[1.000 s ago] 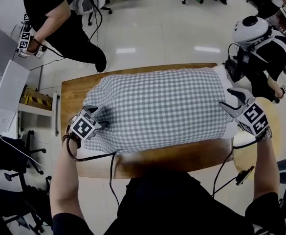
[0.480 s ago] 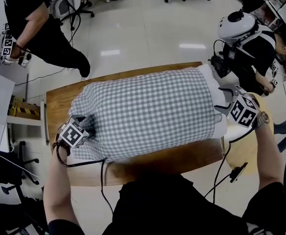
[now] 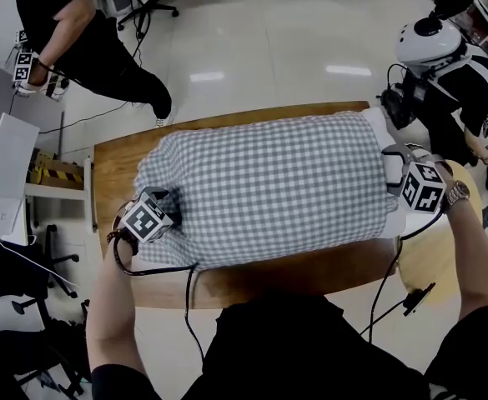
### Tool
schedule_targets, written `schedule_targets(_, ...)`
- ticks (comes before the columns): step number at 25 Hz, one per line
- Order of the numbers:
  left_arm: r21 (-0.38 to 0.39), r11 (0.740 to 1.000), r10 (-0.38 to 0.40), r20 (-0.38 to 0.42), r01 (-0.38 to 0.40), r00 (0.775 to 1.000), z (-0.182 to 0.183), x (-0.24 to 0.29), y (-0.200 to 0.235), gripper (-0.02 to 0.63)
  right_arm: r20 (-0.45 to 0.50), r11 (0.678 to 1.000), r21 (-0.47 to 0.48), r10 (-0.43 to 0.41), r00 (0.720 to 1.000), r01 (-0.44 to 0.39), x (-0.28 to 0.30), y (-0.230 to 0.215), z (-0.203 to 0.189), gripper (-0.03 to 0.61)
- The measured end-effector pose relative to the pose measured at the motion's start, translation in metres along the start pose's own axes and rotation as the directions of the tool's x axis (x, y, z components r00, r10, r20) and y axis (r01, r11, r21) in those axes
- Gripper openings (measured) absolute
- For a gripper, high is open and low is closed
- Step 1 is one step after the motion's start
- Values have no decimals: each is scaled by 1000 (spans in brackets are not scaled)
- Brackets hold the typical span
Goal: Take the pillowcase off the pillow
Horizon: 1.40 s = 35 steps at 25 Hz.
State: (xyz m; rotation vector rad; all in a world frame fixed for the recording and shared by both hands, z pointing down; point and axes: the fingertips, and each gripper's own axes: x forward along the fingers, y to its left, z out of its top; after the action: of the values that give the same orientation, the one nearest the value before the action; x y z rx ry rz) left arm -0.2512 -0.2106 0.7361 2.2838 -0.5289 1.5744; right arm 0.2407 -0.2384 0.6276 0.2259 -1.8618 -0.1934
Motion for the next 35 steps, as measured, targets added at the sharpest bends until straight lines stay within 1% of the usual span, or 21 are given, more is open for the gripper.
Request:
schedule_targets(3, -7, 1000, -8, 16, 8, 1000, -2, 2, 1, 291, 10, 1000, 19, 15, 1000, -16, 8, 0, 2, 326)
schedule_targets(7, -19, 1000, -10, 36, 11, 999, -5, 17, 4, 272, 35, 997, 67, 21, 999, -23, 28, 2, -1, 284)
schedule_targets(10, -16, 1000, -19, 29, 19, 999, -6, 23, 5, 236, 56, 995, 101, 11, 998, -17, 36, -1, 0, 247)
schedule_targets(13, -16, 1000, -4, 26, 5, 1000, -10, 34, 9, 169, 81, 991, 137, -14, 997, 3, 42, -6, 0, 205)
schedule_targets(16, -34, 999, 15, 30, -14, 999, -16, 45, 7, 90, 106, 986, 160, -52, 993, 35, 48, -4, -2, 147)
schedule_targets(19, -40, 998, 49, 47, -47, 998, -15, 42, 4, 14, 114, 983, 172, -92, 989, 71, 42, -2, -4, 109)
schedule_targets(22, -46, 996, 78, 54, -75, 995, -15, 32, 7, 8, 108, 979, 177, -126, 986, 106, 34, -7, -2, 71)
schedule_targets(25, -67, 991, 121, 63, -116, 991, -17, 24, 15, 8, 97, 975, 172, -161, 982, 143, 29, -15, 2, 37)
schedule_targets(27, -87, 984, 165, 81, -158, 983, -16, 15, 20, 6, 91, 971, 174, -183, 979, 165, 24, -18, 4, 25)
schedule_targets(30, -144, 964, 241, 111, -224, 964, -21, -5, 26, 6, 85, 963, 183, -218, 972, 200, 12, -18, 6, 18)
schedule_targets(32, -197, 945, 289, 136, -260, 948, -25, -22, 30, 5, 84, 955, 183, -250, 965, 231, 1, -18, 8, 15)
schedule_targets(35, -279, 909, 365, 165, -311, 916, -28, -51, 38, 5, 83, 945, 181, -292, 953, 274, -17, -20, 11, 14)
